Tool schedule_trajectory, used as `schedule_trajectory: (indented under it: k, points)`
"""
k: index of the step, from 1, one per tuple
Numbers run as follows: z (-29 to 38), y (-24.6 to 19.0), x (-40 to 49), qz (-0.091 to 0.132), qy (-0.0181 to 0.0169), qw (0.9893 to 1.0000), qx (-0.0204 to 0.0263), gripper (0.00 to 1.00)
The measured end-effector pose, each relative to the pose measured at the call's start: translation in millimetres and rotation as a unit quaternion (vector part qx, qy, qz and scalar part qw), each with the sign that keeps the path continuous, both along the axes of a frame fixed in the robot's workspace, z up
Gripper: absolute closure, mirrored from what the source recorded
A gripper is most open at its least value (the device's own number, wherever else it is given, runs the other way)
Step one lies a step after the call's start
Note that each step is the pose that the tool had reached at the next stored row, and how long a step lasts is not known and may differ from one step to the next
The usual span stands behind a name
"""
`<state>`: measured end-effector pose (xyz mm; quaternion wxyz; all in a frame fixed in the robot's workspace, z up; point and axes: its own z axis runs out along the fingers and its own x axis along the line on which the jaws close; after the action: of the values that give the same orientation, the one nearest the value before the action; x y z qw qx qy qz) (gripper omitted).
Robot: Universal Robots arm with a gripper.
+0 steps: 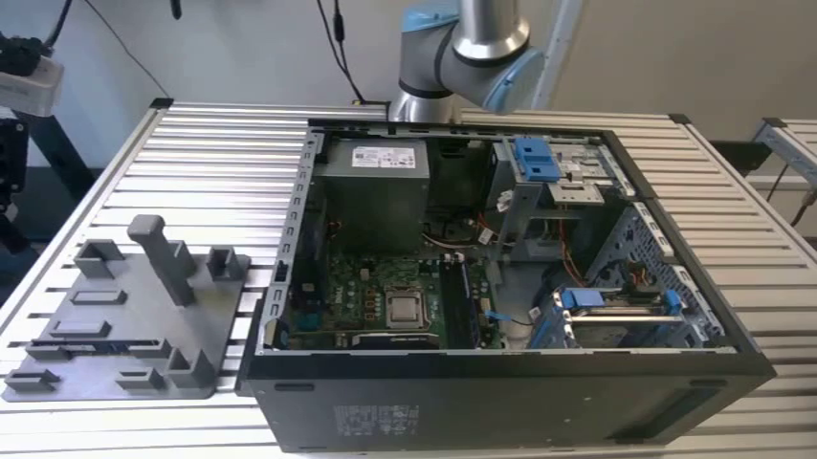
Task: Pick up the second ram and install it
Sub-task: 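Pick up the second ram and move it above second insertion slot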
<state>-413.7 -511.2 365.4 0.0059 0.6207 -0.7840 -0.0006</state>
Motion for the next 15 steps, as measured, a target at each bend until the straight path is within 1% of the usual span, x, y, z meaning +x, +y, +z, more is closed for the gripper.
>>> schedule_trajectory:
  k: [2, 4, 5, 6, 7, 10, 12, 15]
  points:
    - [-1.2, 2.8, 0.1, 0.007, -0.0072, 0.9999, -0.0014, 0.89]
    - [-2.3, 5.2, 0.1, 0.013, -0.017, 0.9998, -0.002, 0.89]
    - [-3.0, 6.9, 0.1, 0.015, -0.0207, 0.9997, -0.002, 0.89]
    - [-3.8, 9.2, 0.1, 0.017, -0.0233, 0.9996, -0.002, 0.89]
    - [-4.3, 11.1, 0.1, 0.018, -0.0242, 0.9995, -0.002, 0.89]
    - [-4.7, 16.8, -0.5, 0.019, -0.0243, 0.9995, -0.0017, 0.89]
    - [-4.9, 18.3, -1.4, 0.022, -0.0245, 0.9995, -0.0006, 0.89]
    - [-5.0, 19.0, -2.8, 0.026, -0.0244, 0.9994, 0.003, 0.89]
